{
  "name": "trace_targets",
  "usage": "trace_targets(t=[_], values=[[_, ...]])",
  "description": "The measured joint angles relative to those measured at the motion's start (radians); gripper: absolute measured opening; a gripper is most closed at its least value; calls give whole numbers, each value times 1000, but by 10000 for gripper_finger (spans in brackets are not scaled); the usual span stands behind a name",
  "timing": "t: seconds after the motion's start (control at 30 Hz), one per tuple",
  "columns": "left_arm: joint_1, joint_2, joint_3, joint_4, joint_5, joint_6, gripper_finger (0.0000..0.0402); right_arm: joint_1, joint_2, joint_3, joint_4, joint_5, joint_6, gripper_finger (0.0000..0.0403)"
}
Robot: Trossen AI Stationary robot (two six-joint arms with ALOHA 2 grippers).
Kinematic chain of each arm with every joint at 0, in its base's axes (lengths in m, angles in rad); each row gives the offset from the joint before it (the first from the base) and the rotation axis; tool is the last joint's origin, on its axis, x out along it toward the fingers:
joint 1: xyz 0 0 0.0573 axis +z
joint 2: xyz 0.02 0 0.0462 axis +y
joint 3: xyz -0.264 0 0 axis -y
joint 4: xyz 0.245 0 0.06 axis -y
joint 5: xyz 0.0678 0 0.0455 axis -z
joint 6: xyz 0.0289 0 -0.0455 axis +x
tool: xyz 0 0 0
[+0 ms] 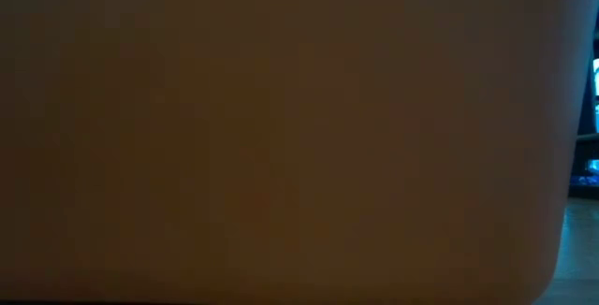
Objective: Pick and place rubber bands into bin
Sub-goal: Put the green rubber band into the bin
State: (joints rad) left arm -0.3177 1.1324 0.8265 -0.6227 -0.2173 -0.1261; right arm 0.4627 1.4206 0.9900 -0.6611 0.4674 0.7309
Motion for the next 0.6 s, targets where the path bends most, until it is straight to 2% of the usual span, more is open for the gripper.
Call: trace_targets(t=[0.13, 0.27, 0.43, 0.6], values=[[15, -89, -87, 5, -2, 6, 3, -103, 131, 81, -98, -154, 58, 85], [21, -148, -143, 12, 3, 9, 2, -174, 236, 101, -105, -286, 152, 116], [20, -183, -200, 31, 10, 54, 2, -206, 332, 101, -108, -334, 248, 145], [21, -190, -246, 21, 41, 87, 1, -207, 407, 101, -89, -367, 287, 158]])
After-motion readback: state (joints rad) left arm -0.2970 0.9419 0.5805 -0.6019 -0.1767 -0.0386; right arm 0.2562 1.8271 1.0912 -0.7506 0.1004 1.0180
